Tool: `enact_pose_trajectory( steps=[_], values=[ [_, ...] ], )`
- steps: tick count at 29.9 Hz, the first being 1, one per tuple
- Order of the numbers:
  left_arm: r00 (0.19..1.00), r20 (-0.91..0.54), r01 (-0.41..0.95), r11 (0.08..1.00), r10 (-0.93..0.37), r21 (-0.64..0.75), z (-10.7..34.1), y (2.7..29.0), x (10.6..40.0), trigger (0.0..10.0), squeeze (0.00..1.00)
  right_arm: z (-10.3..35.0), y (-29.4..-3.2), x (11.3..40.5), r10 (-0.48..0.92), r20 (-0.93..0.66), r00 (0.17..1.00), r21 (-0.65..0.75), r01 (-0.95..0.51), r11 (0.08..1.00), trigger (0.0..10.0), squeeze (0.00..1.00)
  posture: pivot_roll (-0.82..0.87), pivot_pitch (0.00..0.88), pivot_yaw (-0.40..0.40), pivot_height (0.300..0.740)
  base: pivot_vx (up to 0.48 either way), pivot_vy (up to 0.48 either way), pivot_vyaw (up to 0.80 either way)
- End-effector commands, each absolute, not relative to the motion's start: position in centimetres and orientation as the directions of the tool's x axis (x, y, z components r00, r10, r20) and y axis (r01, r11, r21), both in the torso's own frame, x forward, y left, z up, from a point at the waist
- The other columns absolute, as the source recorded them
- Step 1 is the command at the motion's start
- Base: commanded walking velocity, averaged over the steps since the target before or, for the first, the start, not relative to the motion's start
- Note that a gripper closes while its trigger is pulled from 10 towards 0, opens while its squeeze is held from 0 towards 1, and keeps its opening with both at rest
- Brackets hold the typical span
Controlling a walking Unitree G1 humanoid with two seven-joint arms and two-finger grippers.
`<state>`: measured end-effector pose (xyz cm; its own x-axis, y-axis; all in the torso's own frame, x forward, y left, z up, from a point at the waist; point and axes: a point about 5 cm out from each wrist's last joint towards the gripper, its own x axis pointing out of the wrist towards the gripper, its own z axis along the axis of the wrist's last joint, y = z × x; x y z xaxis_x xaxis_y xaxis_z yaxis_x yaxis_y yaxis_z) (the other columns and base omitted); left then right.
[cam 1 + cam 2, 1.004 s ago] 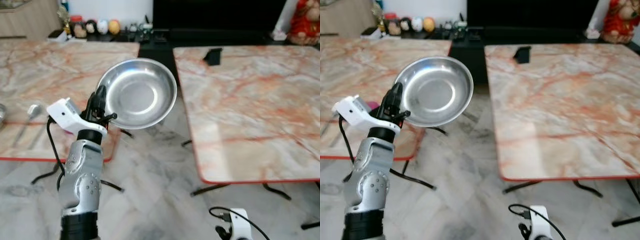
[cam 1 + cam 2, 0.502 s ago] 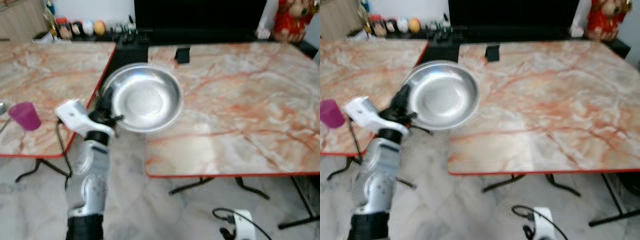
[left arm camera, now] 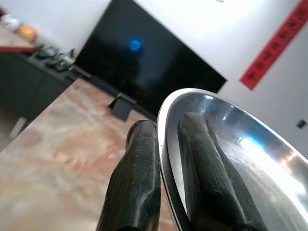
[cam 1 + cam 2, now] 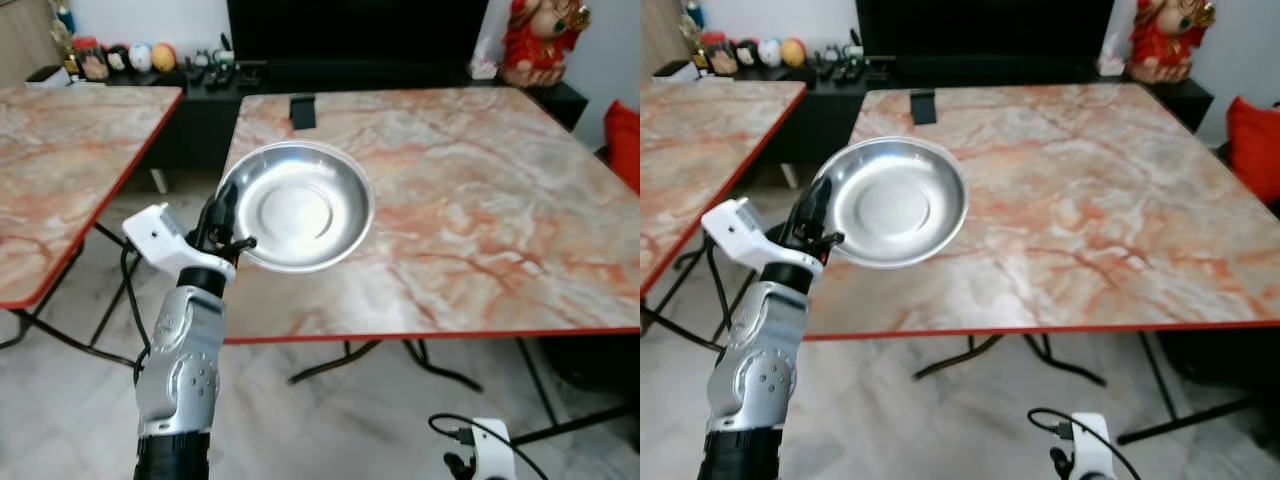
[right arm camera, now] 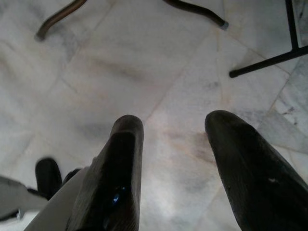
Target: Setting the table
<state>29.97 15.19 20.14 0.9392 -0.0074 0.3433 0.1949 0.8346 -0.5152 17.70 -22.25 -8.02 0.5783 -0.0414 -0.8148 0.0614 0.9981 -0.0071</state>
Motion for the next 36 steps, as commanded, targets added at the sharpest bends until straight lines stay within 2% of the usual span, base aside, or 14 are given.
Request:
enact_pose_trajectory(
  steps=[1, 22, 27, 31, 36],
  values=[
    [0.933, 0.359, 0.189, 0.839, 0.009, -0.511, 20.5, 15.6, 30.0, 10.0, 0.0, -8.0, -22.1, 17.8, -0.039, -0.812, 0.582, 0.0, 0.067, 0.998, 10.0, 0.0, -0.02, 0.0, -0.01, 0.707, 0.0, -0.424, 0.0],
    [0.936, 0.353, 0.178, 0.846, 0.013, -0.503, 20.4, 15.7, 30.1, 10.0, 0.0, -8.0, -22.1, 17.8, -0.04, -0.812, 0.582, -0.001, 0.068, 0.998, 10.0, 0.0, -0.02, 0.0, -0.015, 0.707, 0.0, -0.423, 0.0],
    [0.947, 0.323, 0.163, 0.863, 0.0, -0.478, 20.0, 15.7, 30.2, 10.0, 0.0, -8.0, -22.1, 17.8, -0.039, -0.812, 0.582, -0.001, 0.066, 0.998, 10.0, 0.0, -0.01, 0.0, -0.018, 0.707, 0.0, -0.105, 0.0],
    [0.954, 0.295, 0.168, 0.9, -0.046, -0.402, 19.4, 15.9, 30.2, 10.0, 0.0, -8.0, -22.1, 17.8, -0.038, -0.812, 0.582, -0.002, 0.062, 0.998, 10.0, 0.0, -0.01, 0.0, -0.018, 0.707, 0.0, 0.0, 0.0],
    [0.954, 0.286, 0.187, 0.929, -0.094, -0.319, 19.5, 17.3, 30.3, 10.0, 0.0, -8.0, -22.1, 17.8, -0.036, -0.813, 0.581, -0.003, 0.059, 0.998, 10.0, 0.0, -0.01, 0.0, -0.016, 0.707, 0.0, 0.0, 0.0]
  ],
)
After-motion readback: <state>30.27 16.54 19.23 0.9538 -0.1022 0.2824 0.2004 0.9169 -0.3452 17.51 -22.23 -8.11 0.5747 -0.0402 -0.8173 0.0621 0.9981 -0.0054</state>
